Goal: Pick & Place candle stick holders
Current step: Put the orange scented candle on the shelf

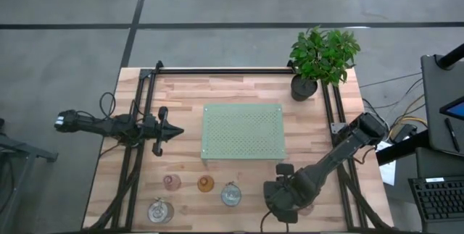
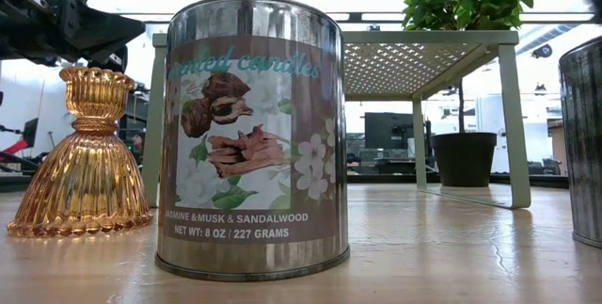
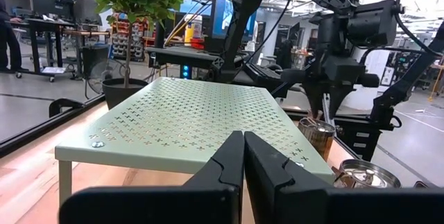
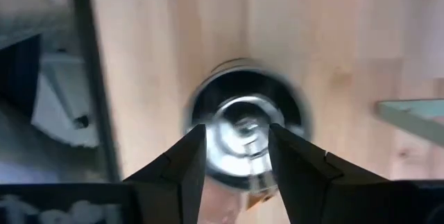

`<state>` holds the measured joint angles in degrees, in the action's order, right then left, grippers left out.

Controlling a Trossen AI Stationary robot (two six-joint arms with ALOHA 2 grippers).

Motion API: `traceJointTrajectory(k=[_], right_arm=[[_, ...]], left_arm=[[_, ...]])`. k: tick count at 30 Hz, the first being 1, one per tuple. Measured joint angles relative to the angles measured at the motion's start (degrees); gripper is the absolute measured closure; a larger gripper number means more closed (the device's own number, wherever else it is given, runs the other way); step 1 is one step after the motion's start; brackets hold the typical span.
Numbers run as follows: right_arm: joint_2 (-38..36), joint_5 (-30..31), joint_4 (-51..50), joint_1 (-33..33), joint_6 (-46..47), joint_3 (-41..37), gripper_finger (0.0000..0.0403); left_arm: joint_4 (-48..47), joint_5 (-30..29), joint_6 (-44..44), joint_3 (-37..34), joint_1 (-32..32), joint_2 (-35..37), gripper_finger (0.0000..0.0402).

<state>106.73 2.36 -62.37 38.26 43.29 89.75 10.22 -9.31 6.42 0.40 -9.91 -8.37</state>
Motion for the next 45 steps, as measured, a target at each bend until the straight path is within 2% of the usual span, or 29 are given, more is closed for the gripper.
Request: traceJointTrajectory(k=[27, 45], right_arm=[[0.05, 0.20, 6.82, 0.24, 0.20, -5.87, 0.0285], [-0.26, -2.50, 5.66, 0.24, -0.85, -6.46, 0.0313]], left_arm=[[-0.01, 0.00, 0.02, 0.00, 0.00, 0.00, 0.0390], [-0.02, -0.01, 0.01, 0.00, 0.04, -0.01, 0.0390]])
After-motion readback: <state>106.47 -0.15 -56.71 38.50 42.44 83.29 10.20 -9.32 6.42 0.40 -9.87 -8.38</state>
